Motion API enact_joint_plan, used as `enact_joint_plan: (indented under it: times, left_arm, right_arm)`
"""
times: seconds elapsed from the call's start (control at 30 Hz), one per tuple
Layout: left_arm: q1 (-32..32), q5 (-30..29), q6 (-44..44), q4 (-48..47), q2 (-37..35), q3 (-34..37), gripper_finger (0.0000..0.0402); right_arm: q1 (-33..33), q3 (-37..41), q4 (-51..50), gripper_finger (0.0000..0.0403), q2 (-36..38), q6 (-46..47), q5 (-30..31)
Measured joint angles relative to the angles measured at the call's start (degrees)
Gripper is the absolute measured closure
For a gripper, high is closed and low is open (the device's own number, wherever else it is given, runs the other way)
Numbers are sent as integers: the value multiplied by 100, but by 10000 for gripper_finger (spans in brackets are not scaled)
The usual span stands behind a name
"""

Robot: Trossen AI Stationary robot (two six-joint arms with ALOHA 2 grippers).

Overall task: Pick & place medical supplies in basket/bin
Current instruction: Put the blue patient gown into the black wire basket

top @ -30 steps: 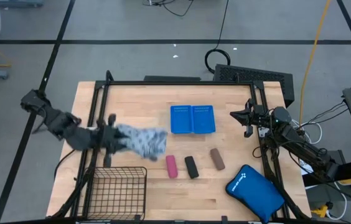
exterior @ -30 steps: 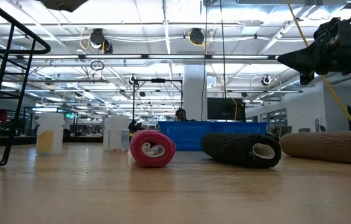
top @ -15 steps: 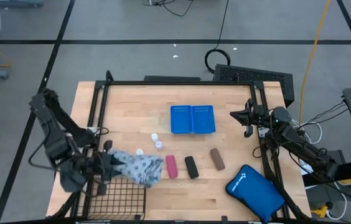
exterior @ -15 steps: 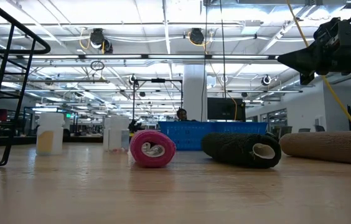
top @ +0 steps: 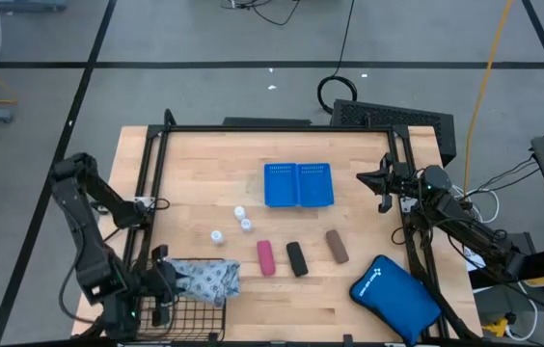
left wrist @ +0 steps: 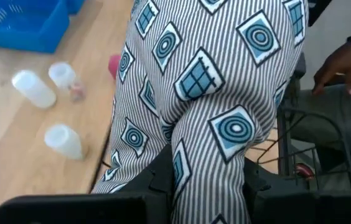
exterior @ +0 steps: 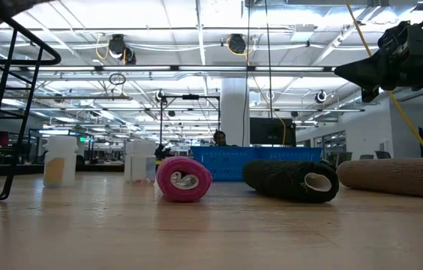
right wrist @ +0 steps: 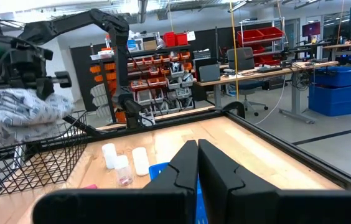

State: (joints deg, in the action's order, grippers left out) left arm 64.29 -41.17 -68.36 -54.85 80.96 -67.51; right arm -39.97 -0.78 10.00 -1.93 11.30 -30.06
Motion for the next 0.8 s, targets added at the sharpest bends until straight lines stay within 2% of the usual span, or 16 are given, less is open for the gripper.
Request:
enact_joint_plan:
  times: [0.17, 0.37, 0.53, 0.8]
  left_arm:
    - [202, 23, -603, -208, 327, 0, 316]
    - [374, 319, -1078, -569, 614, 0, 316]
    - [415, 398, -1168, -662, 841, 0, 316]
    - [415, 946, -1450, -622, 1340, 0, 316]
  right_arm:
    - [-1, 0, 0, 399, 0, 1, 0]
    - [-1, 0, 0, 399, 0, 1, 0]
    - [0, 0, 0, 399, 0, 0, 0]
    - [0, -1, 0, 399, 0, 0, 0]
